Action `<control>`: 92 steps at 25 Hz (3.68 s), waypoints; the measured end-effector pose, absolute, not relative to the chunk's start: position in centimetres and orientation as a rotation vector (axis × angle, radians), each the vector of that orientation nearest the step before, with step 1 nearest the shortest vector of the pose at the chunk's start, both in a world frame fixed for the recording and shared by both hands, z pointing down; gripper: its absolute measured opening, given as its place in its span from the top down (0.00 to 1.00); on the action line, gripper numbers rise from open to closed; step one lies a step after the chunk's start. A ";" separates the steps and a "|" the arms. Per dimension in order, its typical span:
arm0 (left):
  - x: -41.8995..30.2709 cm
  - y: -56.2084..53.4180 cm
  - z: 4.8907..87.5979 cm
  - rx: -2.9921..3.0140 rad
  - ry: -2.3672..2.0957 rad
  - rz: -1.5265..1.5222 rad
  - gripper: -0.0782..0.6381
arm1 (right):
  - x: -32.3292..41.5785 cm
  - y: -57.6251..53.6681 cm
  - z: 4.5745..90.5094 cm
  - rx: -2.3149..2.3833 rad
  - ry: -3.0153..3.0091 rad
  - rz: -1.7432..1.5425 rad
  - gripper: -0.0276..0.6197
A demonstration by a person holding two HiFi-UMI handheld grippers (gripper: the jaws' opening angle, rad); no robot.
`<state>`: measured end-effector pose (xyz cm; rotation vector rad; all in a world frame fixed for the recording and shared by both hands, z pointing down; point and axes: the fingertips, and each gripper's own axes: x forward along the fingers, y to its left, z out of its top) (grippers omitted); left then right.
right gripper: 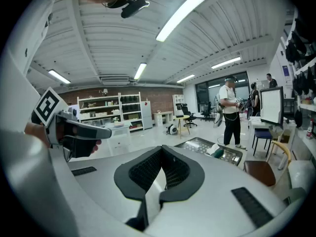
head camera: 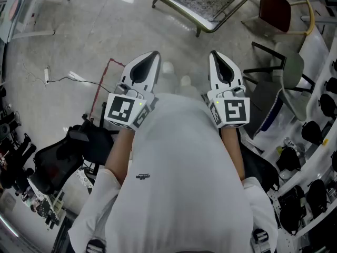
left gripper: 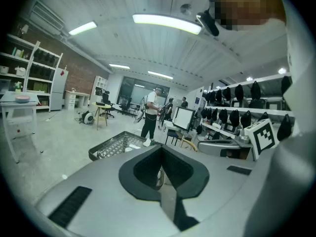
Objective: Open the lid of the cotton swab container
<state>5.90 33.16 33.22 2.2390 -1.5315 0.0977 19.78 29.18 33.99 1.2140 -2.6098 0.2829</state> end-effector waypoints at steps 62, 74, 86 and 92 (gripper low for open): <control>-4.0 5.0 29.7 2.343 -1.612 0.081 0.89 | 9.1 -1.7 30.0 1.246 -2.749 0.094 0.96; -3.3 -2.2 30.8 2.322 -1.637 0.182 0.89 | 9.5 -9.7 31.4 1.220 -2.768 0.129 0.96; -3.4 -4.8 35.0 2.320 -1.588 0.301 0.88 | 8.6 -11.9 34.7 1.163 -2.707 0.190 0.96; -3.3 -6.8 38.4 2.375 -1.555 0.333 0.80 | 7.5 -13.2 37.0 1.080 -2.718 0.196 0.96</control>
